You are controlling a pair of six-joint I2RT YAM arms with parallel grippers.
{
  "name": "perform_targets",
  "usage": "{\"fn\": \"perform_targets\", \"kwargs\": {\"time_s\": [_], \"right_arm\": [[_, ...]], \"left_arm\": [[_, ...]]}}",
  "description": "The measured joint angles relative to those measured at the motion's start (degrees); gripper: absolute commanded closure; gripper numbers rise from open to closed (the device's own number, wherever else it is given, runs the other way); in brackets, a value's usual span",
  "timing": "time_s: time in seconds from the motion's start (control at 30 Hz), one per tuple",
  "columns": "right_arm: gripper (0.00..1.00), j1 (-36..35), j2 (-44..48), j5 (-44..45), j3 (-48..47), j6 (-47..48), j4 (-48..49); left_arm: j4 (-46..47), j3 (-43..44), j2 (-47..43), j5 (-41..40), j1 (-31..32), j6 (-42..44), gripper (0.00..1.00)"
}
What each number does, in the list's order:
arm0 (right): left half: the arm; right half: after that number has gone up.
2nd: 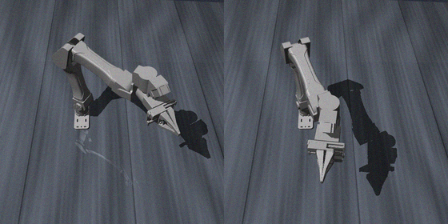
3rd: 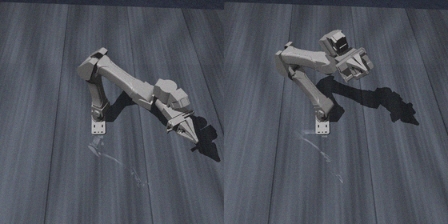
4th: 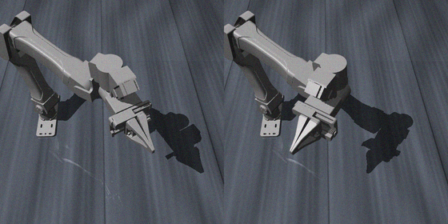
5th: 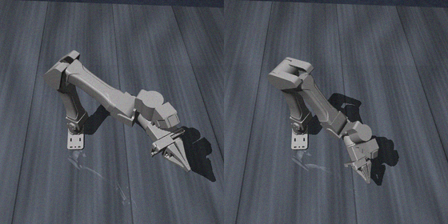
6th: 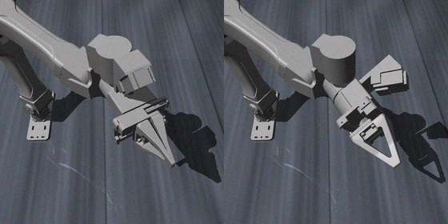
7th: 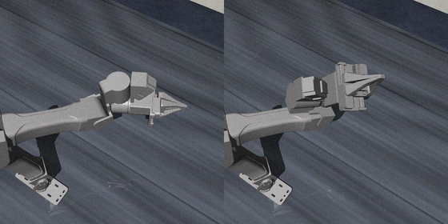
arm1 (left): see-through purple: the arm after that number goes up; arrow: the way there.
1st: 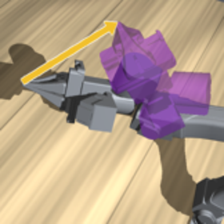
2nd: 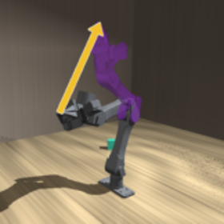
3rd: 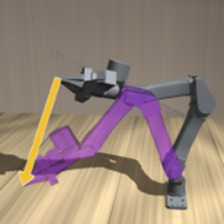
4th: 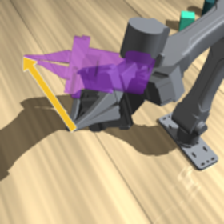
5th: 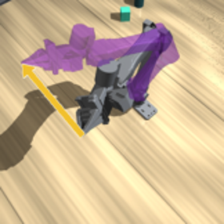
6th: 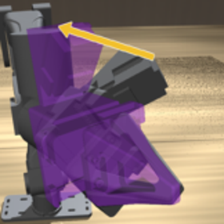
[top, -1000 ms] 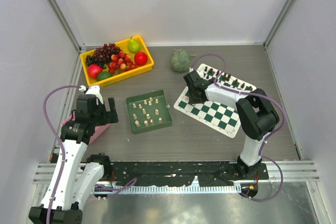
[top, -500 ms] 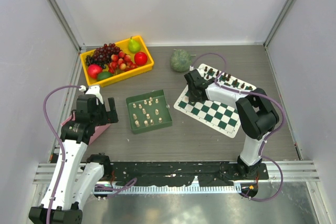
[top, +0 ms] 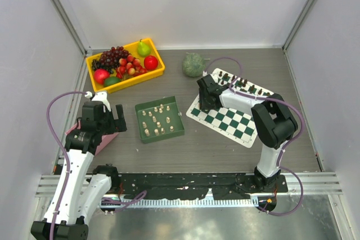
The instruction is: Set up the chess pieces on the board
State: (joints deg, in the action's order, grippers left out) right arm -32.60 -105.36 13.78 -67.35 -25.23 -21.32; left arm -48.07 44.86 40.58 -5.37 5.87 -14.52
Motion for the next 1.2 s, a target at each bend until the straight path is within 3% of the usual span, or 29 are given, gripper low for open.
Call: {"fn": "perform_targets", "kwargs": {"time_s": [0.23,0.57,0.9,1.2], "right_arm": [[0.46,0.0,3.91,0.04,-0.83,1.09,-3.34],[0.52,-4.98,14.21,-3.23,-7.63,1.05,-3.91],[0.59,-17.33,-2.4,-8.57,-23.12,1.11,-4.74],[0.63,-18.43,-13.18,-6.8,-30.21,2.93,-9.73]], "left_arm": [[0.0,0.0,0.0,0.0,0.0,0.0,0.0],[0.0,0.0,-0.04,0.0,0.0,0.0,0.0],[-0.02,0.0,-0.37,-0.04,0.0,0.0,0.0],[0.0,0.0,-0.7,-0.04,0.0,0.0,0.0]]}}
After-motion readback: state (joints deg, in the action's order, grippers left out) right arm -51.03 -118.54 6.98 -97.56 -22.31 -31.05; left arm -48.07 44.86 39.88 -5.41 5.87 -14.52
